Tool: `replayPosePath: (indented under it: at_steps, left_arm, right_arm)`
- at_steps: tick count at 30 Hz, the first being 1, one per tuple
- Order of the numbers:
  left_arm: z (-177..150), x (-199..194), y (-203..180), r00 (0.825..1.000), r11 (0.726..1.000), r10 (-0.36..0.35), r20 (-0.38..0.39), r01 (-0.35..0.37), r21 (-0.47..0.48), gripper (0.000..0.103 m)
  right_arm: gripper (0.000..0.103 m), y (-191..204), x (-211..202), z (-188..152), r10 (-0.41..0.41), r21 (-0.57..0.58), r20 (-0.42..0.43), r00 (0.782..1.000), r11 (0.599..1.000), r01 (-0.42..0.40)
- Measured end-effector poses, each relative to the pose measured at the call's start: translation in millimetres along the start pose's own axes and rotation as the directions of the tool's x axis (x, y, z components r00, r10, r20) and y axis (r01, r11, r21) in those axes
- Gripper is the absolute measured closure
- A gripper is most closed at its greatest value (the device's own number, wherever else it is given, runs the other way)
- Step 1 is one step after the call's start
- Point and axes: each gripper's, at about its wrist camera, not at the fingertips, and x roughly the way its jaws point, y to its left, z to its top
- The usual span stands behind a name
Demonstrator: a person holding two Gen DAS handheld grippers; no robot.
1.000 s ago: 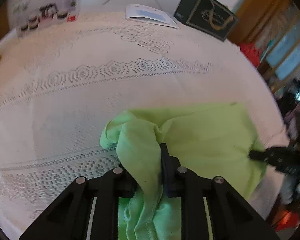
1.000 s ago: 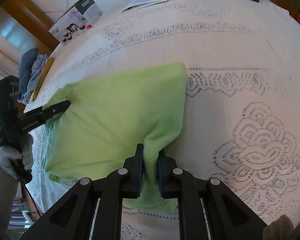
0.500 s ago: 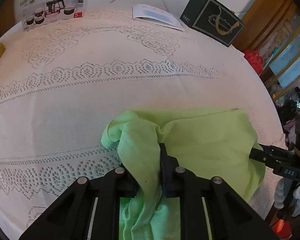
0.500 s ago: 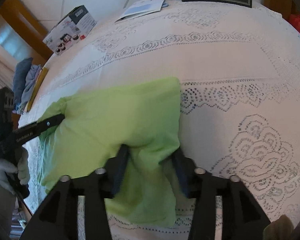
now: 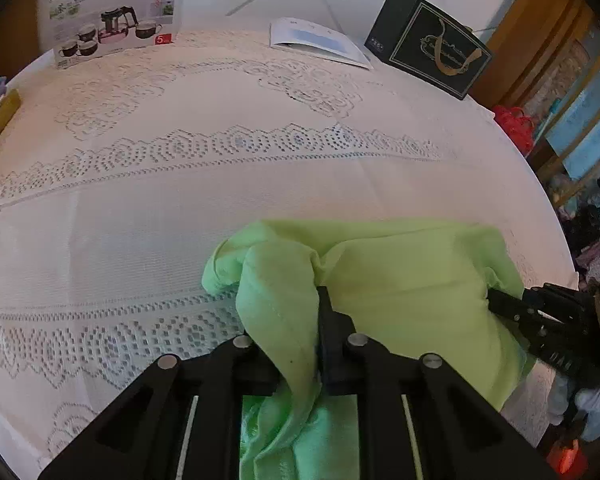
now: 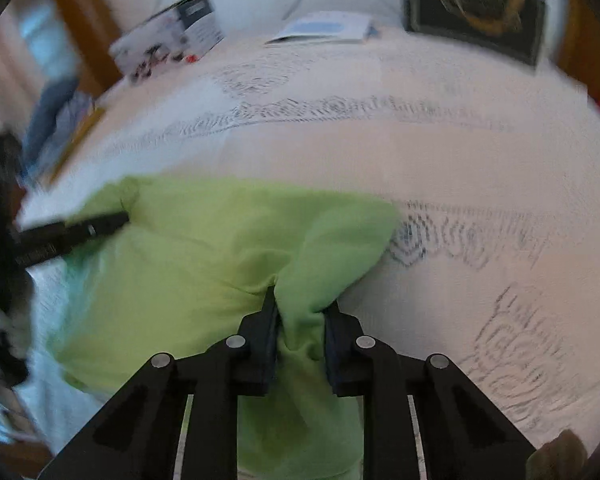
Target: Fold clothes
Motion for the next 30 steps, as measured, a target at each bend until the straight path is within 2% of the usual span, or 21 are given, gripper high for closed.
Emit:
replayPosePath:
  at_steps: [4, 8, 15, 18, 20, 21, 23, 24, 26, 28, 29, 30]
  left_arm:
    - [1, -24, -4, 0.998, 1.0, 0.0, 0.065, 0.001, -0.015, 0.093]
    - [9, -65, -11, 0.988, 1.0, -0.002, 0.155, 0.002, -0.001, 0.093]
    - [22, -135, -2, 0.956, 0.999, 0.045, 0.29, -0.035, -0.04, 0.093]
    - [23, -149, 20, 0.951, 0.997, 0.045, 0.307, -0.022, -0.078, 0.093]
    - [24, -146, 34, 0.957, 0.995, 0.016, 0.288, 0.014, -0.099, 0.093]
    - [24, -142, 40, 0.962, 0.994, -0.012, 0.273, 0.041, -0.103, 0.093]
    - [23, -125, 50, 0.971, 0.989, -0.068, 0.229, 0.096, -0.112, 0.092]
    - [23, -116, 53, 0.974, 0.987, -0.093, 0.207, 0.118, -0.111, 0.089]
    - [24, -94, 51, 0.979, 0.991, -0.095, 0.181, 0.111, -0.079, 0.074]
    - [26, -72, 49, 0.985, 0.993, -0.092, 0.143, 0.101, -0.055, 0.024]
    - [27, -60, 48, 0.99, 0.994, -0.096, 0.105, 0.102, -0.051, 0.019]
    - [27, -49, 45, 0.993, 0.994, -0.099, 0.069, 0.102, -0.04, 0.019]
  right_arm:
    - [0.09, 5, -11, 1, -0.027, -0.038, 0.051, 0.998, 0.999, 0.029]
    - [0.091, 5, -51, 12, -0.014, -0.048, 0.159, 0.987, 0.999, 0.022]
    - [0.091, 28, -109, 45, 0.076, -0.153, 0.292, 0.953, 0.988, -0.032]
    - [0.091, 51, -121, 66, 0.103, -0.221, 0.327, 0.939, 0.975, -0.03]
    - [0.091, 66, -127, 76, 0.113, -0.236, 0.335, 0.935, 0.971, -0.033]
    - [0.091, 74, -129, 80, 0.099, -0.238, 0.34, 0.935, 0.971, -0.016]
    - [0.091, 77, -125, 81, 0.05, -0.209, 0.307, 0.95, 0.978, 0.017]
    - [0.091, 72, -120, 79, 0.035, -0.157, 0.271, 0.962, 0.988, 0.009]
    - [0.091, 59, -109, 71, 0.024, -0.079, 0.221, 0.975, 0.997, -0.007]
    - [0.091, 41, -94, 59, -0.02, -0.011, 0.173, 0.985, 1.0, 0.022]
    - [0.091, 28, -84, 51, -0.03, 0.036, 0.147, 0.989, 0.999, 0.025]
    - [0.091, 17, -78, 46, -0.031, 0.068, 0.126, 0.992, 0.997, 0.023]
